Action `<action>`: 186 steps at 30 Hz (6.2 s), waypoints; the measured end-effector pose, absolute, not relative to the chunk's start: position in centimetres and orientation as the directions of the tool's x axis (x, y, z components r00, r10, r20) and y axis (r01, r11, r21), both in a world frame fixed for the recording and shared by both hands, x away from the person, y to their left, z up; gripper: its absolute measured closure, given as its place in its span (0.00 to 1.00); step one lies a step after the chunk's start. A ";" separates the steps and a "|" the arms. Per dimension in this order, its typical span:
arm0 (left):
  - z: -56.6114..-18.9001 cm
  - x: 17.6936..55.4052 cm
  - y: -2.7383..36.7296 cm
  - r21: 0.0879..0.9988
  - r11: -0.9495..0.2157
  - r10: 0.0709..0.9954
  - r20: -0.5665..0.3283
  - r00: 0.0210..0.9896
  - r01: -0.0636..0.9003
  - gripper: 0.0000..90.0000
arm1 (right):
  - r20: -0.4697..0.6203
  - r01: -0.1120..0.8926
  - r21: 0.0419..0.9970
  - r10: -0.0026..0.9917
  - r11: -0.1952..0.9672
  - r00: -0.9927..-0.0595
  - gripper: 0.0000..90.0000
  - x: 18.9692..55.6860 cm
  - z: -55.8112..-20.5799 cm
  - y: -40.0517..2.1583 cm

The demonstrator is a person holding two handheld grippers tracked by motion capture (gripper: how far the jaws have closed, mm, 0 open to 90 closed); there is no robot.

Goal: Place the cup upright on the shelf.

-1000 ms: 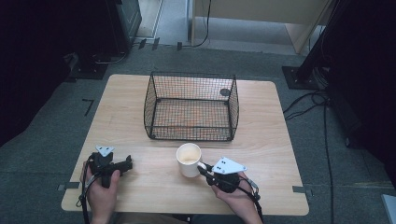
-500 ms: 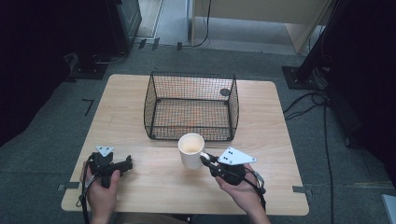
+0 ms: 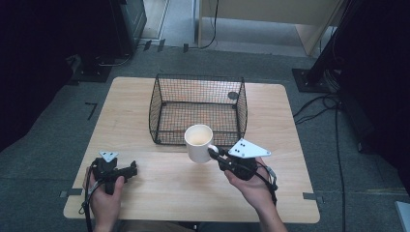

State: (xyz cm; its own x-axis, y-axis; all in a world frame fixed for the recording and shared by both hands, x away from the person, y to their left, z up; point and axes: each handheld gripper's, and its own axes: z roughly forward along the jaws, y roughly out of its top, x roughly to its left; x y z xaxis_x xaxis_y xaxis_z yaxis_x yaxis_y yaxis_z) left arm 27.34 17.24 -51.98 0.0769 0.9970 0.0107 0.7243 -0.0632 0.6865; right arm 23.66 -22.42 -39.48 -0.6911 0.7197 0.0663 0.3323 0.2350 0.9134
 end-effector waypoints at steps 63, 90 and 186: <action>-52.0 27.3 17.2 0.686 -0.072 0.996 0.011 0.089 0.724 0.00 | 0.073 0.434 0.881 0.850 0.191 -0.521 0.89 36.8 -40.1 -21.8; -52.0 27.3 17.2 0.685 -0.072 0.996 0.011 0.089 0.724 0.00 | 0.105 0.568 0.793 0.870 0.218 -0.482 0.89 40.5 -43.2 -21.6; -52.0 27.3 17.2 0.686 -0.074 0.996 0.011 0.091 0.724 0.00 | 0.100 0.537 0.830 0.908 0.149 -0.407 0.00 26.2 -43.5 -32.1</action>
